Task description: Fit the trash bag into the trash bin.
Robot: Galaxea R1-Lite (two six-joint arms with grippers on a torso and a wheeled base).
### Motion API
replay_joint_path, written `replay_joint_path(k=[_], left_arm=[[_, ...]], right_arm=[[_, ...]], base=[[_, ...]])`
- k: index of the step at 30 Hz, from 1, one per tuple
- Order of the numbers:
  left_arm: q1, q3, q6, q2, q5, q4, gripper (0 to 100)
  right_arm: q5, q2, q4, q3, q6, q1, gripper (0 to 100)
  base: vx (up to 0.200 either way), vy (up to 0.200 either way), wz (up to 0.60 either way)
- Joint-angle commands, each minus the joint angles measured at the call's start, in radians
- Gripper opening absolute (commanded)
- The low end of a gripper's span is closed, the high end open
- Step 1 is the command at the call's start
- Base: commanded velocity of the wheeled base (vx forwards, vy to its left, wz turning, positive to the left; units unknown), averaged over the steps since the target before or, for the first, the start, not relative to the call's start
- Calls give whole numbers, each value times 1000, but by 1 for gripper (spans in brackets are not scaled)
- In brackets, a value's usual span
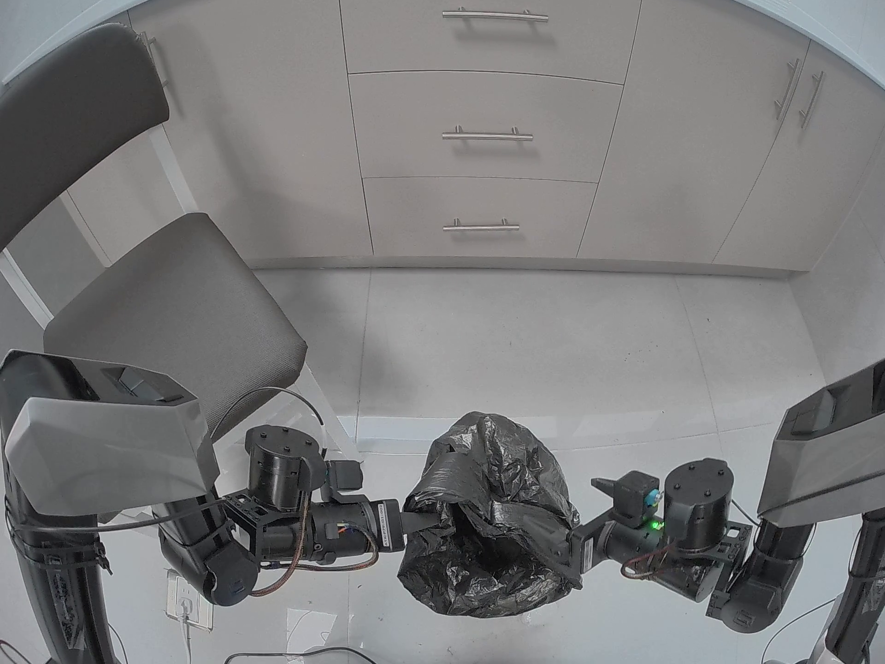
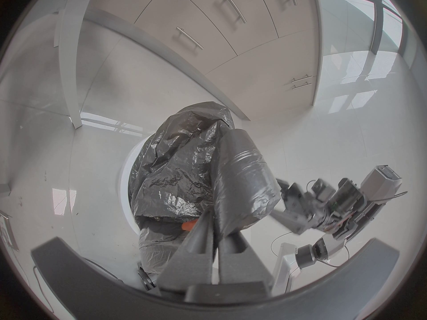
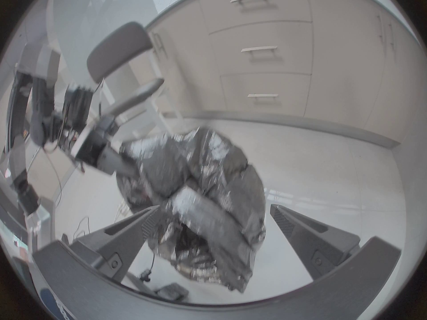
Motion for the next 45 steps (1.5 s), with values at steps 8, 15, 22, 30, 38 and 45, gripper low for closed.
replay_joint_path(k=[8, 15, 22, 30, 38, 45], left_arm=[[-1, 3, -2, -2, 0, -1, 0], [-1, 5, -2, -2, 0, -1, 0], [-1, 5, -2, -2, 0, -1, 0], [-1, 6, -2, -1, 0, -1, 0], [-1, 5, -2, 1, 1, -2, 0], [-1, 5, -2, 2, 0, -2, 0]], right_arm=[[-2, 82, 217, -467, 38, -127, 100], [2, 198, 561, -836, 41, -150, 100], [9, 238, 696, -958, 47, -163, 100], [10, 228, 682, -846, 50, -164, 100], [68, 137, 631, -672, 118, -115, 100], [73, 122, 636, -634, 147, -83, 100]], base=[[0, 0, 0], [0, 0, 0], [0, 0, 0], [0, 0, 0], [0, 0, 0], [0, 0, 0]])
